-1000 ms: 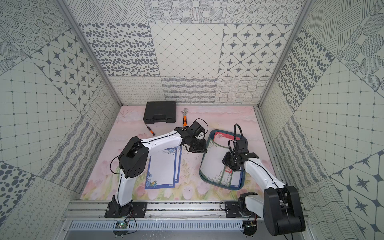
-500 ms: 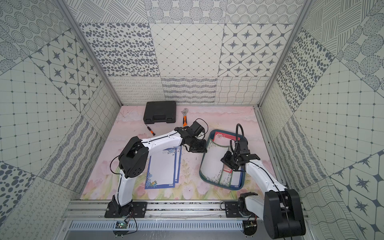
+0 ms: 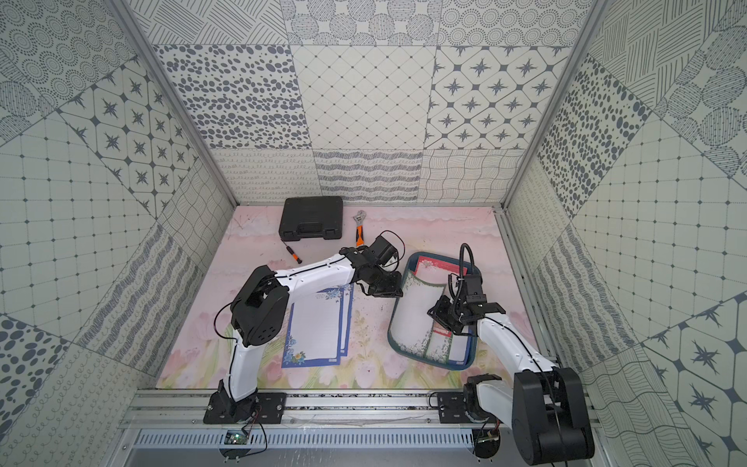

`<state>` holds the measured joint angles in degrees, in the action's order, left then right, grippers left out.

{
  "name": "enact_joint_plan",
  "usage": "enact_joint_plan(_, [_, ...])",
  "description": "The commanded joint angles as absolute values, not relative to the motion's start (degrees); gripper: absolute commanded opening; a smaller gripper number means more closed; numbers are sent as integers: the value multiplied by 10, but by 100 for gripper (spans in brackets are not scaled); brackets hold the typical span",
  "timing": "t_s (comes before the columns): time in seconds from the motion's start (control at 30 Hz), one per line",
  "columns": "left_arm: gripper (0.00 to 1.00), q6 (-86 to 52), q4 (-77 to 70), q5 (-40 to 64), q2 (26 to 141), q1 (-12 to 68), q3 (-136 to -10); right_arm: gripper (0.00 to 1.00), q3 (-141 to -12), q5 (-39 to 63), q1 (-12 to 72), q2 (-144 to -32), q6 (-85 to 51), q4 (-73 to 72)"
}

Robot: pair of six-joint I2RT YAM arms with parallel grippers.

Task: Take out the stationery paper from the storage box
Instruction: Pick up the stationery paper from the storage box.

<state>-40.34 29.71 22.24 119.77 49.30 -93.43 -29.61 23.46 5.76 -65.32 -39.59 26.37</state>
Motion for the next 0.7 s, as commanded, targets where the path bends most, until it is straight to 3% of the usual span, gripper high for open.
enact_joint_plan(0.0, [8, -420, 310, 225, 1206, 497, -939, 30, -292, 226, 56, -660, -390, 244])
enact_joint_plan(0.1, [11, -422, 309, 225, 1206, 497, -939, 29, -299, 222, 56, -664, -387, 250])
enact_joint_plan(0.33, [15, -421, 314, 223, 1205, 497, -947, 14, -323, 206, 56, -661, -374, 278])
enact_joint_plan(0.57, [36, -405, 329, 208, 1196, 497, -969, 0, -349, 162, 56, -631, -352, 340])
enact_joint_plan(0.67, [40, -389, 341, 196, 1185, 497, -980, 0, -360, 154, 55, -612, -349, 357])
